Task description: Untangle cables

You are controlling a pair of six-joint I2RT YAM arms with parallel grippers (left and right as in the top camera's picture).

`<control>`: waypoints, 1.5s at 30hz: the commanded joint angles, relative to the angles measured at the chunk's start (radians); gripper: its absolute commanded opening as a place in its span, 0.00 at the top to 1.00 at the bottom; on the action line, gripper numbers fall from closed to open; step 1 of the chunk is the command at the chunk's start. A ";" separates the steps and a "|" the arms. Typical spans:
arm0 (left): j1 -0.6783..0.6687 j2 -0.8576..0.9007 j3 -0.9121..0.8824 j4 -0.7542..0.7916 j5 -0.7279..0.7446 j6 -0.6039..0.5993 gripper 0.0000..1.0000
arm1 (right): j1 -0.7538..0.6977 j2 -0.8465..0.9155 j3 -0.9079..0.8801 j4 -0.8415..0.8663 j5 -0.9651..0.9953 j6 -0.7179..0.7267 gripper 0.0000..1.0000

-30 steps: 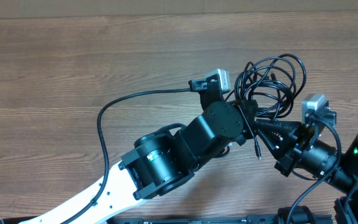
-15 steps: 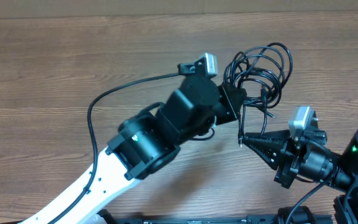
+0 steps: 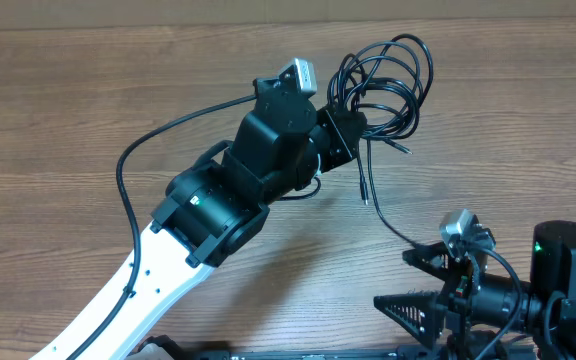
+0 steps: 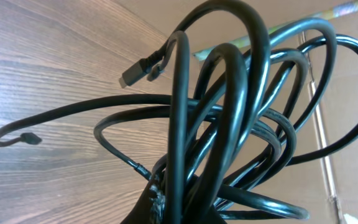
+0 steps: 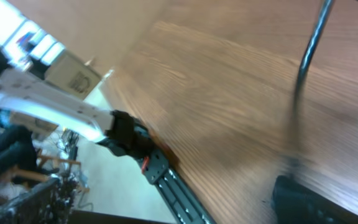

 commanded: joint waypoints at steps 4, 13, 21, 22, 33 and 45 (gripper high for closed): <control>0.002 -0.009 0.029 -0.090 0.001 0.212 0.96 | 0.003 -0.007 0.006 0.054 0.194 0.128 0.00; 0.000 -0.009 0.029 -0.222 0.254 0.788 0.96 | 0.003 -0.007 0.006 0.227 0.576 0.547 0.00; -0.002 -0.009 0.029 -0.237 0.436 0.879 0.96 | 0.003 -0.007 0.006 0.356 0.302 0.384 0.00; -0.002 -0.009 0.029 -0.235 0.462 0.879 0.96 | 0.003 -0.007 0.006 0.356 0.302 0.384 0.00; -0.002 -0.009 0.029 -0.188 0.539 0.817 0.72 | 0.003 -0.007 0.006 0.348 0.283 0.396 0.88; -0.001 -0.008 0.029 -0.401 0.219 0.801 0.00 | 0.003 -0.007 0.006 0.312 0.456 0.515 0.96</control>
